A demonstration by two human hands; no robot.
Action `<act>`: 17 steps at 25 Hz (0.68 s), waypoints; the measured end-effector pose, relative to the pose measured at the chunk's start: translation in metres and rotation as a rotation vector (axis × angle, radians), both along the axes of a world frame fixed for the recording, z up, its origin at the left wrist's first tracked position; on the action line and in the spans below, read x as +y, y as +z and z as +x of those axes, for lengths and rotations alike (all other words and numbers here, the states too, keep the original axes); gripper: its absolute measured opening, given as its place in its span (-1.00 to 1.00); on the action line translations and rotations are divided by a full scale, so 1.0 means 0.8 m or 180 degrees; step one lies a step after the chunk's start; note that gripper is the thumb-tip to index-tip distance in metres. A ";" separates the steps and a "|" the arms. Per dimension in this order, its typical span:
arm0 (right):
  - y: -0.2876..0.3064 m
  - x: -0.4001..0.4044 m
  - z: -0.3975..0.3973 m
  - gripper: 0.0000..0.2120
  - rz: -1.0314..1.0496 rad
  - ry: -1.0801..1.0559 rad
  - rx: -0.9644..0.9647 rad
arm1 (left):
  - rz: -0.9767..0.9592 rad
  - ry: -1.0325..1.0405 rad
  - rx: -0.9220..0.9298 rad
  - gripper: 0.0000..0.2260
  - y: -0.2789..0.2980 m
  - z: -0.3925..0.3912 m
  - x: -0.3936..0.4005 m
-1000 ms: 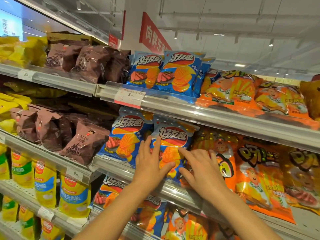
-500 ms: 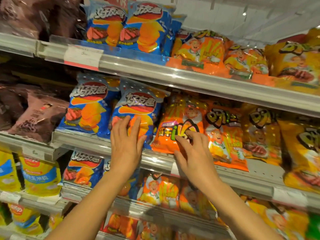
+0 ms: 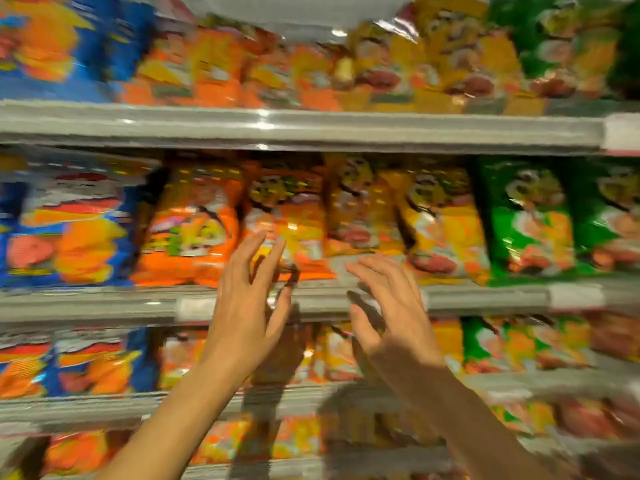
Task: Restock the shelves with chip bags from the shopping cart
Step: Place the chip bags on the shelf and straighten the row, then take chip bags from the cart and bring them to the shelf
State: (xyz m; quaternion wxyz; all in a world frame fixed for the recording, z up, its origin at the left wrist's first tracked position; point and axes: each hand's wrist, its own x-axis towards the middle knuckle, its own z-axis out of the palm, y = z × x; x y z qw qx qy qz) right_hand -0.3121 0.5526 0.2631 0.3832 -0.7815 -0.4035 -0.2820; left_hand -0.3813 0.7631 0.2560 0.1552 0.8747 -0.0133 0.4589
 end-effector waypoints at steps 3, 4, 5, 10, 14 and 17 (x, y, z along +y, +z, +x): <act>-0.063 -0.151 0.027 -0.56 0.0244 -0.0424 0.0260 | 0.0186 -0.0658 0.0605 -0.51 -0.062 0.066 -0.144; -0.087 -0.205 0.035 -0.56 0.0301 -0.0632 0.0475 | 0.0267 -0.0861 0.1063 -0.52 -0.100 0.089 -0.191; -0.115 -0.267 0.042 -0.56 0.0375 -0.0887 0.0748 | 0.0313 -0.1027 0.1623 -0.50 -0.139 0.113 -0.250; -0.249 -0.511 0.060 -0.62 0.0655 -0.2120 0.1996 | 0.0195 -0.2055 0.2348 -0.50 -0.233 0.205 -0.524; -0.365 -0.649 0.064 -0.62 0.0716 -0.2535 0.3569 | 0.0150 -0.2471 0.2880 -0.59 -0.280 0.267 -0.674; -0.430 -0.698 0.070 -0.65 0.1141 -0.2688 0.4409 | 0.0366 -0.2680 0.3619 -0.57 -0.340 0.321 -0.744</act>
